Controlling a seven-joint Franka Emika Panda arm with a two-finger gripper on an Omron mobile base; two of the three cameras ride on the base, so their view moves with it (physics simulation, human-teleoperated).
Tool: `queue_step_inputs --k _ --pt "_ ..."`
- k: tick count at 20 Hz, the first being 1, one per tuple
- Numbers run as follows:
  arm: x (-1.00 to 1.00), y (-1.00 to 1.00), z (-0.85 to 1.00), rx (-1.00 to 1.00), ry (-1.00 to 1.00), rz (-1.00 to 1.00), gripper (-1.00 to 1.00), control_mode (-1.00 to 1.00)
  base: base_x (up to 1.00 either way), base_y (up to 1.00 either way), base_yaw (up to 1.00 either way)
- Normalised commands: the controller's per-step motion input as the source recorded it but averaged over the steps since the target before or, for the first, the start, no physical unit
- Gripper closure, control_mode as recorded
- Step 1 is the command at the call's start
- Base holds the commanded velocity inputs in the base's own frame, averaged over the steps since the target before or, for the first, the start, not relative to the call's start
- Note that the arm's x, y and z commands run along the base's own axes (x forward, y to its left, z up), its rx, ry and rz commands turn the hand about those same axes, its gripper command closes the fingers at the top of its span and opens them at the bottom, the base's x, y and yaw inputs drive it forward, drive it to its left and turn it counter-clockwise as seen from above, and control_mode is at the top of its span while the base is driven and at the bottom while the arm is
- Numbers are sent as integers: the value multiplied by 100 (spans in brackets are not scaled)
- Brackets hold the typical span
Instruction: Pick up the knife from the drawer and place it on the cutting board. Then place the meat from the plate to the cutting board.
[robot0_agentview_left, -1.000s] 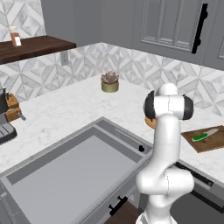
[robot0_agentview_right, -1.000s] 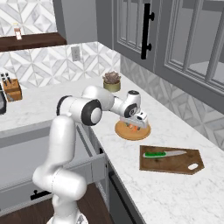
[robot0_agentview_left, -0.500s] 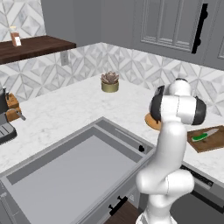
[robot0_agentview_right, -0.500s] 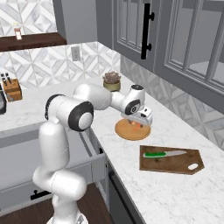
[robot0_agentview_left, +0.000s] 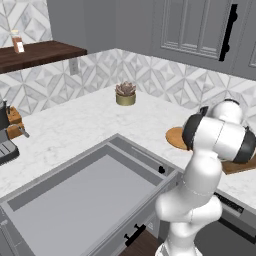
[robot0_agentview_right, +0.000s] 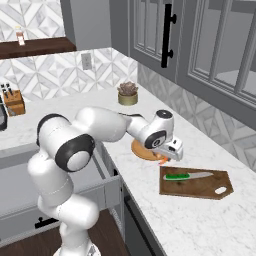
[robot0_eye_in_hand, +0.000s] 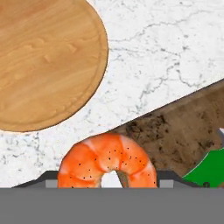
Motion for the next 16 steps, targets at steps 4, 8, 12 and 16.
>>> queue_step_inputs --k 4,8,12,16 --pt "-72 -88 4 0 -2 -3 100 -100 0 0 0" --pt "-33 -100 0 5 0 -1 100 -100 0 0 0" --pt "7 -98 0 7 0 0 100 -100 0 0 0" --pt "14 -100 0 10 0 0 100 -100 0 0 0"
